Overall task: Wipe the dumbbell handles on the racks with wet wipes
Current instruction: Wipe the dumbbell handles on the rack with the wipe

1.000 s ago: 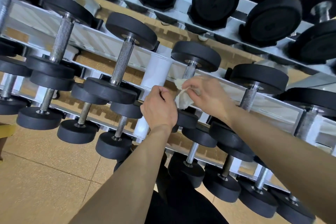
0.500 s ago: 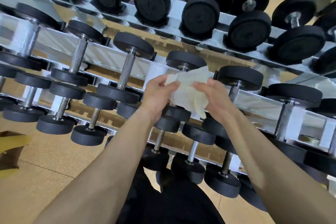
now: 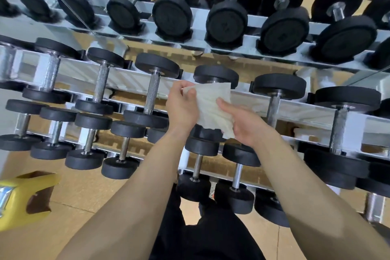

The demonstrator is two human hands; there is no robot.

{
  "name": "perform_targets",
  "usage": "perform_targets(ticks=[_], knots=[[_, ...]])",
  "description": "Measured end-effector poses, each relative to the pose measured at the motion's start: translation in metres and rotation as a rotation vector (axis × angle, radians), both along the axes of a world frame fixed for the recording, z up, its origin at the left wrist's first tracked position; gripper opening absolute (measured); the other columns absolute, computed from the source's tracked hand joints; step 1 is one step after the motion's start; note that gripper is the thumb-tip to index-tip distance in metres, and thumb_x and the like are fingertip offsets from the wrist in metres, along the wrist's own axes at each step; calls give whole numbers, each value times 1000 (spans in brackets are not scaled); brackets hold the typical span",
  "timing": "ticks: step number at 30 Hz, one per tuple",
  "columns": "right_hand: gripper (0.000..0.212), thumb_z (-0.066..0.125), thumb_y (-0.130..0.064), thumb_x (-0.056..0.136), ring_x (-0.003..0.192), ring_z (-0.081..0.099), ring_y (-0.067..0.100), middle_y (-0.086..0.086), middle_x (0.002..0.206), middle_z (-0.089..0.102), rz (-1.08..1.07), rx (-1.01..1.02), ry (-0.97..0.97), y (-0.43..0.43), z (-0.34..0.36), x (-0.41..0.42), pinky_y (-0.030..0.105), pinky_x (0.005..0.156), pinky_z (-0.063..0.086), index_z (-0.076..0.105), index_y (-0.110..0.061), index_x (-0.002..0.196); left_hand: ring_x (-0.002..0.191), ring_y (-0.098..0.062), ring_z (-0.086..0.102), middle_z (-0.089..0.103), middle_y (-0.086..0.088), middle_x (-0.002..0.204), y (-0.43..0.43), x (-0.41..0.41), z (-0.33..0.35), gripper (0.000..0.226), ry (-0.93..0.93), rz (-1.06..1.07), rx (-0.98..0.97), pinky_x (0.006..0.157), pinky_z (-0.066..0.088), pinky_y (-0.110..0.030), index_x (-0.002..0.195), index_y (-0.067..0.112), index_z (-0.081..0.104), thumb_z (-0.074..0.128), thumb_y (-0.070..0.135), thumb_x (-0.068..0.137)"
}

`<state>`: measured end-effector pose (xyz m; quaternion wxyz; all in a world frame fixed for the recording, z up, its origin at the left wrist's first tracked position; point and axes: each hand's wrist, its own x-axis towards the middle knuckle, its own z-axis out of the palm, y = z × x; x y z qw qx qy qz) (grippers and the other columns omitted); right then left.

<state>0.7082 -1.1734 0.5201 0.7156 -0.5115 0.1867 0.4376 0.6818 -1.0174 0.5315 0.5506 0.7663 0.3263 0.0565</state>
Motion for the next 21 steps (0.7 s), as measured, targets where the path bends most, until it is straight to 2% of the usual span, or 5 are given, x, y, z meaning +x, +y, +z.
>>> perform_targets(ticks=[6, 10, 15, 18, 21], knots=[[40, 66, -16, 95, 121, 65, 30, 14, 132, 67, -133, 10, 0, -5, -27, 14, 39, 87, 59, 60, -6, 133, 80, -20, 57, 62, 1, 87, 28, 14, -35, 13, 87, -62, -18, 77, 53, -37, 91, 24, 55, 51, 13, 96], [15, 59, -20, 101, 103, 71, 31, 16, 117, 72, -128, -118, -73, -9, -43, 26, 39, 82, 60, 63, -10, 112, 75, -14, 52, 58, 1, 89, 38, 24, -55, 9, 165, 46, -207, 66, 47, -27, 100, 16, 53, 46, 11, 97], [46, 74, -40, 84, 114, 67, 30, 12, 119, 72, 36, -244, -102, -1, -49, 36, 44, 99, 54, 70, -12, 121, 93, -26, 61, 63, -6, 103, 32, 25, -80, 17, 271, 166, -477, 86, 53, -38, 109, 18, 56, 43, 13, 100], [25, 77, -22, 87, 84, 66, 18, 4, 96, 72, 177, -322, -106, 2, -53, 41, 25, 67, 52, 72, -9, 108, 102, -28, 67, 67, -6, 110, 33, 24, -90, 18, 281, 261, -639, 93, 57, -48, 107, 27, 53, 42, 13, 103], [24, 73, -17, 91, 99, 71, 23, 3, 110, 76, 69, -311, -87, 5, -63, 41, 35, 85, 56, 71, -12, 113, 93, -26, 68, 68, -7, 106, 36, 27, -93, 21, 262, 247, -749, 87, 58, -47, 115, 17, 55, 40, 8, 103]])
